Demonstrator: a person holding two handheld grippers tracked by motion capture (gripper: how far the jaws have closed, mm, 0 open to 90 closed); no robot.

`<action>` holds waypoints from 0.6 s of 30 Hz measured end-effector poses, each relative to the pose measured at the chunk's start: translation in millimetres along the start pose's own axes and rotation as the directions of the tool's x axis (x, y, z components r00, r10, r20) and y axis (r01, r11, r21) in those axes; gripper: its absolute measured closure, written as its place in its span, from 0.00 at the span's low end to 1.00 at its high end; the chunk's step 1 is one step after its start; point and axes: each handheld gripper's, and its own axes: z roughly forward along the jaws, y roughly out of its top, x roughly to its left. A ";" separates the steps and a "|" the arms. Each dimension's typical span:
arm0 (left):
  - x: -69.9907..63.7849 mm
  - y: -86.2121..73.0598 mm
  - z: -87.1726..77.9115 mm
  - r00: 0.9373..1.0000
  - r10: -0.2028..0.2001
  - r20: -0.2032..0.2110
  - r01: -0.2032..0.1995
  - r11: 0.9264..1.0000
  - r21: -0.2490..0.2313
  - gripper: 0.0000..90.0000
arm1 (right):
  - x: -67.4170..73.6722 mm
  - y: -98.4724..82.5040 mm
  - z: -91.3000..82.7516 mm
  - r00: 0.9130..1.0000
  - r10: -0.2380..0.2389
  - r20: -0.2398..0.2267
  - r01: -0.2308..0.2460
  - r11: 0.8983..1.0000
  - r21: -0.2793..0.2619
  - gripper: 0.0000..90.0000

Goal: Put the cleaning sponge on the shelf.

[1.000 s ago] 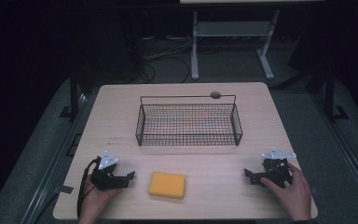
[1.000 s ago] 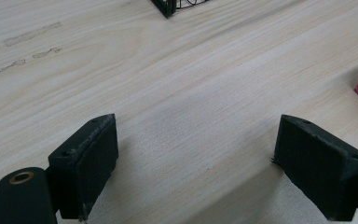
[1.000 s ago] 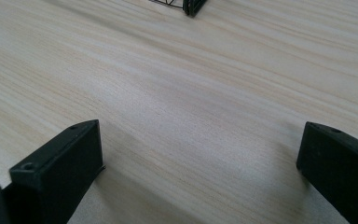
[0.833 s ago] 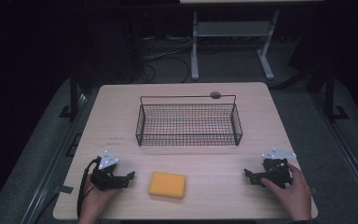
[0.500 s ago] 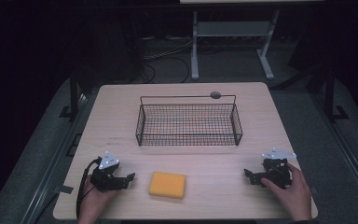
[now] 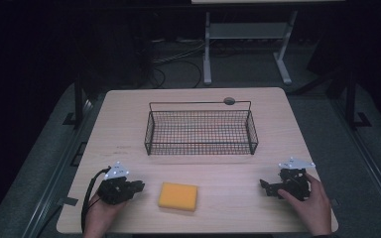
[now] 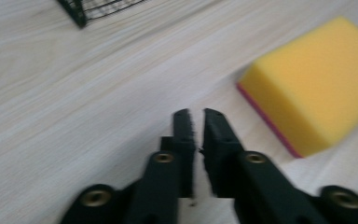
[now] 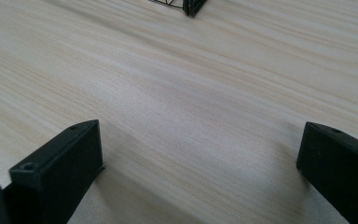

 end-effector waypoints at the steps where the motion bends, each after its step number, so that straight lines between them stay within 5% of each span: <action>1: -3.2 1.4 -2.6 1.000 0.007 0.016 -0.006 1.000 -0.001 0.98 | 0.0 0.0 0.0 1.000 0.000 0.000 0.000 1.000 0.000 0.00; 18: -21.8 6.3 -2.0 0.989 0.025 0.147 -0.024 1.000 -0.008 1.00 | 0.0 0.0 0.0 1.000 0.001 0.000 -0.001 1.000 0.000 0.00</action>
